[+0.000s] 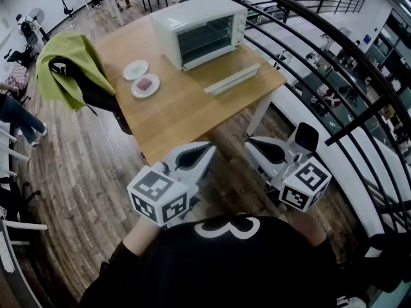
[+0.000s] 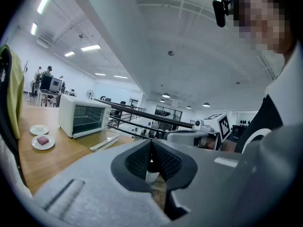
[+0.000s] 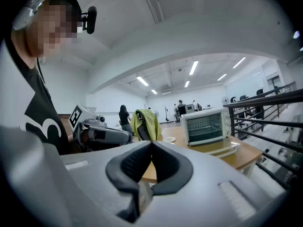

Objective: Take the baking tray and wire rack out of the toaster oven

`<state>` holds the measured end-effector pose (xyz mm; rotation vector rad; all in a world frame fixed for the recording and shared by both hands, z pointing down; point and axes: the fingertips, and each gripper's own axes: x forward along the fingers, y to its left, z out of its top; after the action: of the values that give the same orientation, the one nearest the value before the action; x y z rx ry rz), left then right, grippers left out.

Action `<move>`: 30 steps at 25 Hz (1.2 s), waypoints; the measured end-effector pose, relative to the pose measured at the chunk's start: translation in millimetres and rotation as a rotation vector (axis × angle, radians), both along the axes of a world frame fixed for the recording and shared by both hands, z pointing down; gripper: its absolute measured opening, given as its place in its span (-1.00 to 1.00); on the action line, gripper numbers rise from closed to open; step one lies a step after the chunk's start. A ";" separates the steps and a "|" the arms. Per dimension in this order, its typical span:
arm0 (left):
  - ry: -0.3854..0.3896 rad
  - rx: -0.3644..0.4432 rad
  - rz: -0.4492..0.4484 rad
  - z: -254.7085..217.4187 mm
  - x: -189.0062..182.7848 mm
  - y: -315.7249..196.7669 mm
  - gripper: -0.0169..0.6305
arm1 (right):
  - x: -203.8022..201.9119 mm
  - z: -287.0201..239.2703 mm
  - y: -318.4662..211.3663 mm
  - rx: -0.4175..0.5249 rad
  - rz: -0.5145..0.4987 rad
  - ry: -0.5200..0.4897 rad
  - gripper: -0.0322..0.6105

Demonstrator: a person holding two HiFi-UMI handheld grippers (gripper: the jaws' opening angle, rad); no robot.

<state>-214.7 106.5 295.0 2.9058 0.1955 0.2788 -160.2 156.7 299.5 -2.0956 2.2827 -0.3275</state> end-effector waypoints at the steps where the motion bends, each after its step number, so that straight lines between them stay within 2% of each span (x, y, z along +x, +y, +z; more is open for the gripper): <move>1: 0.001 0.000 0.000 0.0 -0.3 0.3 -0.92 | -1.0 -0.4 0.3 0.000 0.000 0.005 -0.89; 10: 0.028 -0.001 0.039 -8.4 10.6 8.0 -0.92 | 2.9 -3.6 12.6 -0.020 0.045 0.023 -0.89; 19: 0.025 -0.008 0.039 -8.5 34.6 6.0 -0.92 | 32.0 2.9 12.1 -0.003 0.070 -0.056 -0.89; 23: 0.014 -0.007 0.003 -6.7 57.6 -13.3 -0.92 | 64.1 0.4 -6.0 0.018 0.061 -0.086 -0.89; 30: -0.022 -0.055 -0.087 1.0 129.3 -64.3 -0.92 | 141.4 4.2 -60.9 0.001 -0.013 -0.124 -0.89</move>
<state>-85.4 42.3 296.0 2.8465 0.0711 0.2865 -18.8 95.8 303.6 -2.0000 2.2274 -0.4435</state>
